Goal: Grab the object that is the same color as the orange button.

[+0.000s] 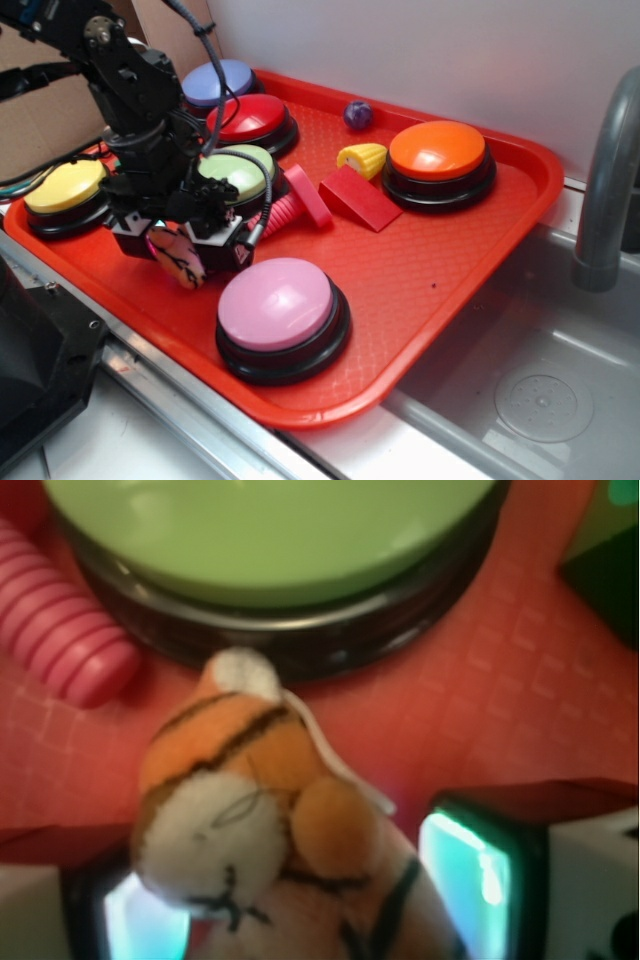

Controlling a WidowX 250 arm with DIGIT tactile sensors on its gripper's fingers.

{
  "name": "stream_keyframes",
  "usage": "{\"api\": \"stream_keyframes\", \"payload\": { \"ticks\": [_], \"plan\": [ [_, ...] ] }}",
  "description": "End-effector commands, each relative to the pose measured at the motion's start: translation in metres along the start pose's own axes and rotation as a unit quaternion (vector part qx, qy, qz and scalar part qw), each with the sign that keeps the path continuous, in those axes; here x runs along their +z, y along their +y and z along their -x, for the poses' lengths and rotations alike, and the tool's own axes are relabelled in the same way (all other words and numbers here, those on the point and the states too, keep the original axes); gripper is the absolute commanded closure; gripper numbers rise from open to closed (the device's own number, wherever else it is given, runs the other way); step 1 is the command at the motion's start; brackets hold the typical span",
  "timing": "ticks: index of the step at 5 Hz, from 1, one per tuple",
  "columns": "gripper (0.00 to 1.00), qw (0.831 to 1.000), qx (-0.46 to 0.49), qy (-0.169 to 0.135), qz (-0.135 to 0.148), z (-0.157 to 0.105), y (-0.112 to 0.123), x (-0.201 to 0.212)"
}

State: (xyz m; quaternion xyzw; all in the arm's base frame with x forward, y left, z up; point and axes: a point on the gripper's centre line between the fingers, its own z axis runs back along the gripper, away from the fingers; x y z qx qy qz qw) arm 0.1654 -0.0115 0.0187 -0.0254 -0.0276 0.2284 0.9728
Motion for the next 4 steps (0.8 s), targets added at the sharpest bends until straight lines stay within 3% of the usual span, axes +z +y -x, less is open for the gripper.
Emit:
{"api": "stream_keyframes", "payload": {
  "ticks": [1, 2, 4],
  "plan": [
    [1.00, 0.999, 0.032, -0.019, 0.005, -0.002, 0.004, 0.009],
    [1.00, 0.998, 0.042, -0.040, -0.017, -0.005, 0.005, 0.031],
    [1.00, 0.996, 0.013, -0.082, -0.034, -0.014, 0.007, 0.102]
  ]
}}
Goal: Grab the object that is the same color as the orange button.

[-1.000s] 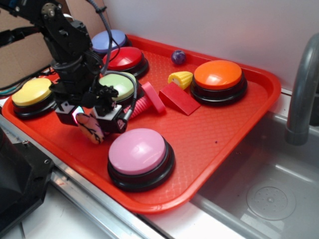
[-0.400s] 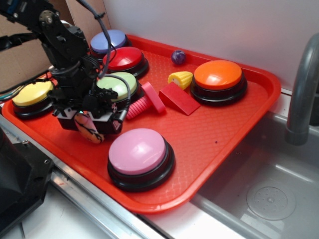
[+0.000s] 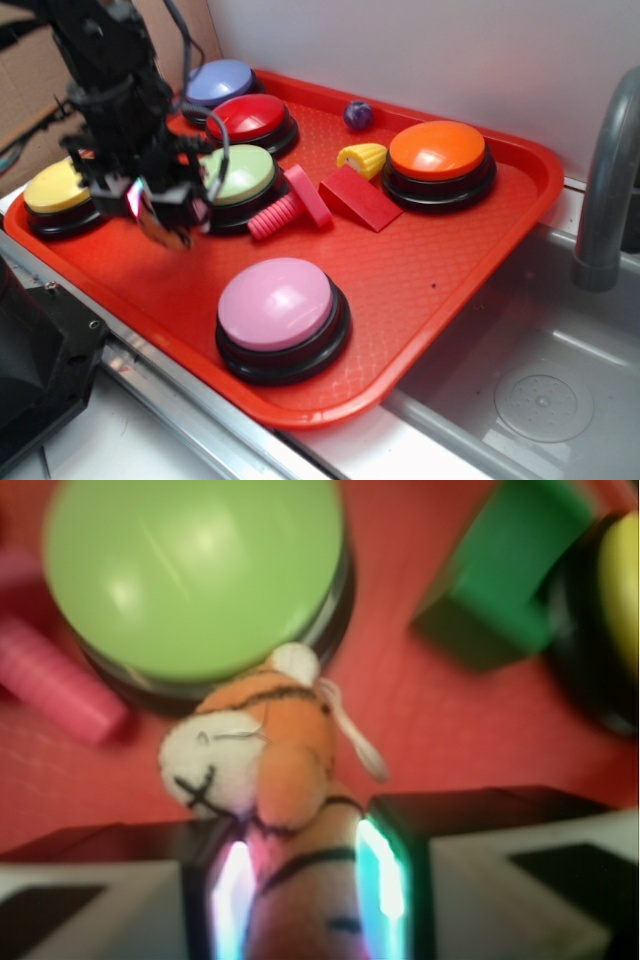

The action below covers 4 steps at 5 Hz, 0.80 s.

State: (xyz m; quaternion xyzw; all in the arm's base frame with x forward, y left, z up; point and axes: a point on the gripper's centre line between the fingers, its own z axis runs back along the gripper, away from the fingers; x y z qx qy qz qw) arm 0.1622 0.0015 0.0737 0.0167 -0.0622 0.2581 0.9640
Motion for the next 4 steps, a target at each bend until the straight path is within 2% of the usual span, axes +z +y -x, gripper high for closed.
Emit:
{"api": "stream_keyframes", "payload": {
  "ticks": [1, 2, 3, 4],
  "plan": [
    [1.00, 0.997, -0.050, -0.052, 0.006, -0.015, -0.004, 0.082],
    [1.00, 0.994, -0.100, -0.042, 0.012, -0.015, -0.003, 0.119],
    [1.00, 0.994, -0.094, -0.060, 0.017, -0.014, 0.001, 0.128],
    [1.00, 0.993, -0.102, -0.058, -0.007, -0.012, 0.007, 0.121]
  ]
}}
